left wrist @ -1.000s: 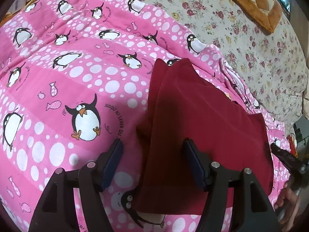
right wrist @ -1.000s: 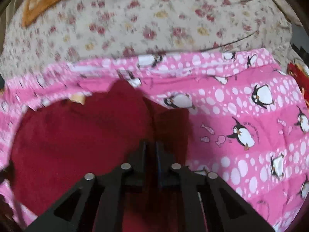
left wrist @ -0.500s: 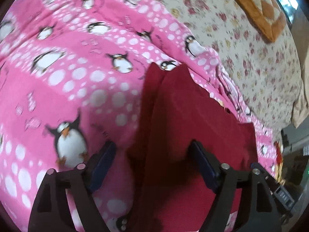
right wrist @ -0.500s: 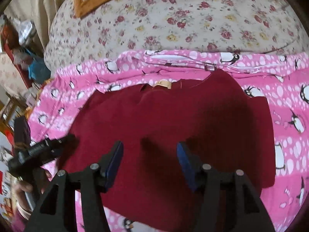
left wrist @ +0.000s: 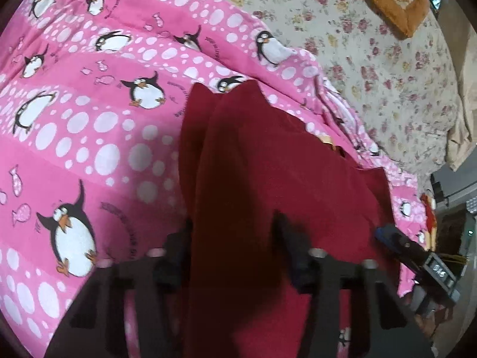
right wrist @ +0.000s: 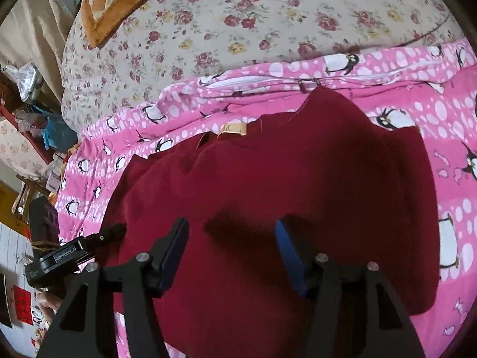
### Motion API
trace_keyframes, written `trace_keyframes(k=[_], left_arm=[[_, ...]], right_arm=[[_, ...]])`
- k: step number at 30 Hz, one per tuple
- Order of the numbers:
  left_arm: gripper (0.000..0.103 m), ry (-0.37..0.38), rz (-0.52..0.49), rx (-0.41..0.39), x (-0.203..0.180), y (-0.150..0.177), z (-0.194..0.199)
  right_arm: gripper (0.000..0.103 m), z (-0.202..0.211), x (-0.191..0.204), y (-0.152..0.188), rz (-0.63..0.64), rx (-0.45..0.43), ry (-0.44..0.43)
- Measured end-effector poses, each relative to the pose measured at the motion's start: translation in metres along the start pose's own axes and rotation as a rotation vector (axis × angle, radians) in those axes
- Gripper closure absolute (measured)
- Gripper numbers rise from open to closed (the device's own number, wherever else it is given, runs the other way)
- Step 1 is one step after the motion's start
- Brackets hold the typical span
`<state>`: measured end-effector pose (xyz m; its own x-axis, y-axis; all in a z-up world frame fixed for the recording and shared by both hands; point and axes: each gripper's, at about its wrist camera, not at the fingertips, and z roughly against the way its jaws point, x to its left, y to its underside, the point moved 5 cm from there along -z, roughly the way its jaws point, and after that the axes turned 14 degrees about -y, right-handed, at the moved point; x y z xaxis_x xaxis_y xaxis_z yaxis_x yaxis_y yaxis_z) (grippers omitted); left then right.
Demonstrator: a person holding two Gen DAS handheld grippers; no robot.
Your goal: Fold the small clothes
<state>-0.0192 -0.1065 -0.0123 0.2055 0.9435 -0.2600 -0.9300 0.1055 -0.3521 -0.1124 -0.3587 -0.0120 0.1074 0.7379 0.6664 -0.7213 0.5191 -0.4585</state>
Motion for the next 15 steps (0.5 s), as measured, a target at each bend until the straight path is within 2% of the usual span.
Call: trace_keyframes(k=[5, 12, 15], left_arm=[[0.092, -0.015, -0.041, -0.046, -0.011, 0.003, 0.007], [0.094, 0.073, -0.019, -0.089, -0.017, -0.002, 0.021], [0.094, 0.095, -0.008, -0.085, -0.018, -0.003, 0.022]], right_arm=[[0.034, -0.001, 0.001, 0.003, 0.010, 0.009, 0.001], [0.033, -0.002, 0.003, 0.006, 0.026, 0.014, 0.009], [0.033, 0.002, 0.005, 0.006, 0.024, -0.003, -0.019]])
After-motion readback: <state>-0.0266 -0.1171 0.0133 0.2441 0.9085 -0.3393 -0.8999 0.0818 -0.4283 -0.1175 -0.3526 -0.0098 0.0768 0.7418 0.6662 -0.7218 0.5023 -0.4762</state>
